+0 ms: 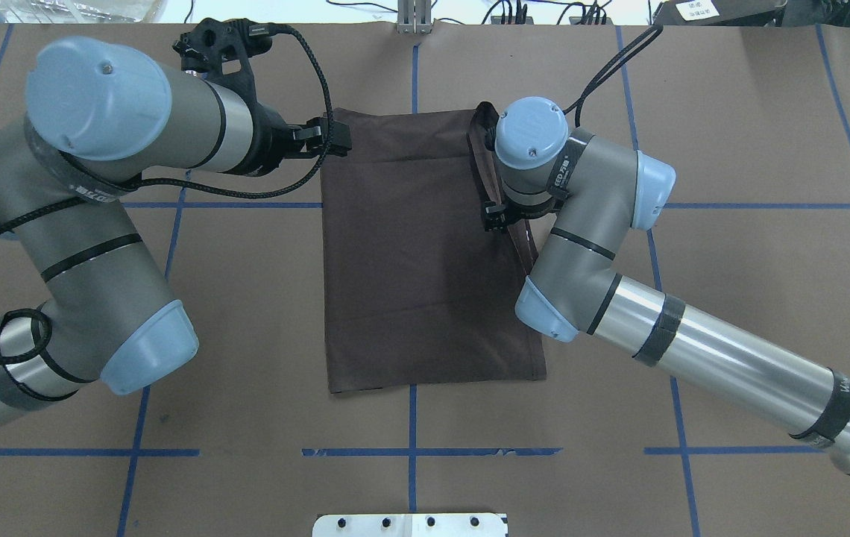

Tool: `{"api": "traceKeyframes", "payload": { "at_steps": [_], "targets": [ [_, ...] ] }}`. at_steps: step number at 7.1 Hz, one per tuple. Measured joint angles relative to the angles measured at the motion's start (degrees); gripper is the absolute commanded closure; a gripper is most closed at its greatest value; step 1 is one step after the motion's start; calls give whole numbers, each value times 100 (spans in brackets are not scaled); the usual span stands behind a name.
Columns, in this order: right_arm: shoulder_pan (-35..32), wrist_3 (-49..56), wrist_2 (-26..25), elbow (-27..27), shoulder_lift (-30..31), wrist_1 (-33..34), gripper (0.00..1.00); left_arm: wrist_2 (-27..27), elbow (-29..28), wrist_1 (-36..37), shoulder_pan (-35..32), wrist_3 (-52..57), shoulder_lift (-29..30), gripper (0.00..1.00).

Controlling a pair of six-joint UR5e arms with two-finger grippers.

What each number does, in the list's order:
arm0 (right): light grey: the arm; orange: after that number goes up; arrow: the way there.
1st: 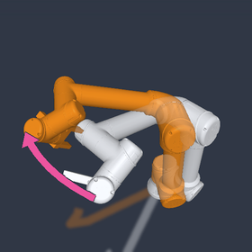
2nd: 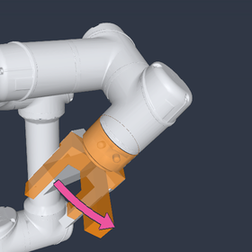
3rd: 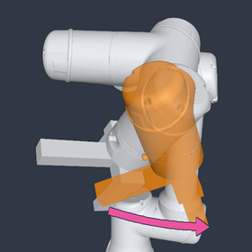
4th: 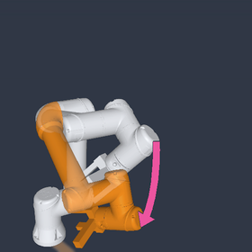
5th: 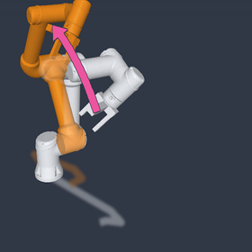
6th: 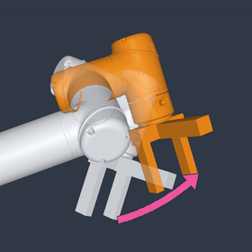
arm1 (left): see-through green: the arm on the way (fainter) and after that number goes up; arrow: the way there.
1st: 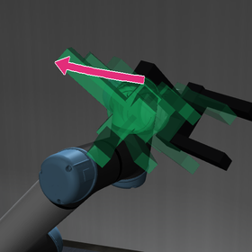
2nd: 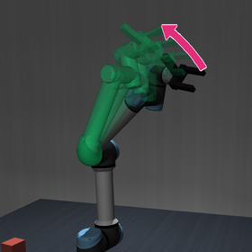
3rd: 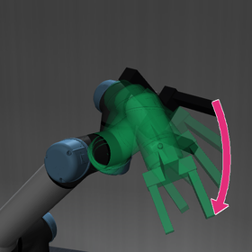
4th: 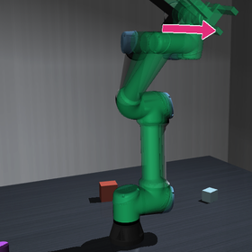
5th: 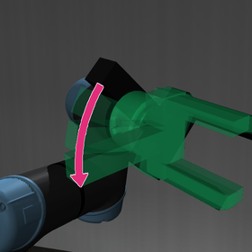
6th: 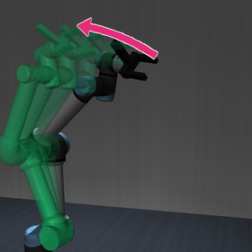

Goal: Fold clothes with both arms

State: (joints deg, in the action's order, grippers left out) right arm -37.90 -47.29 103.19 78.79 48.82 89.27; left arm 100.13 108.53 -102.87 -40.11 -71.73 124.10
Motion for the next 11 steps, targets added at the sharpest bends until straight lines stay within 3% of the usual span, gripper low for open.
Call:
{"api": "traceKeyframes", "payload": {
  "at_steps": [2, 5, 7, 8, 11],
  "targets": [
    [-394, 392, 62, -35, 271, -10, 0, 6, 2, -4, 9, -16, 13, 0],
    [-1080, 857, 900, 53, 277, 0, 0, 175, 58, -7, 21, -128, -61, 0],
    [-1163, 620, 1551, 589, 329, 28, 0, 657, 295, -13, 282, -1010, -376, 0],
    [-1135, 364, 1789, 1016, 450, 137, 0, 588, 371, -6, 684, -1743, -564, 0],
    [-777, -295, 1875, 2307, 1062, 478, 0, -459, 336, 614, 2072, -3530, -775, 1]
  ]
}}
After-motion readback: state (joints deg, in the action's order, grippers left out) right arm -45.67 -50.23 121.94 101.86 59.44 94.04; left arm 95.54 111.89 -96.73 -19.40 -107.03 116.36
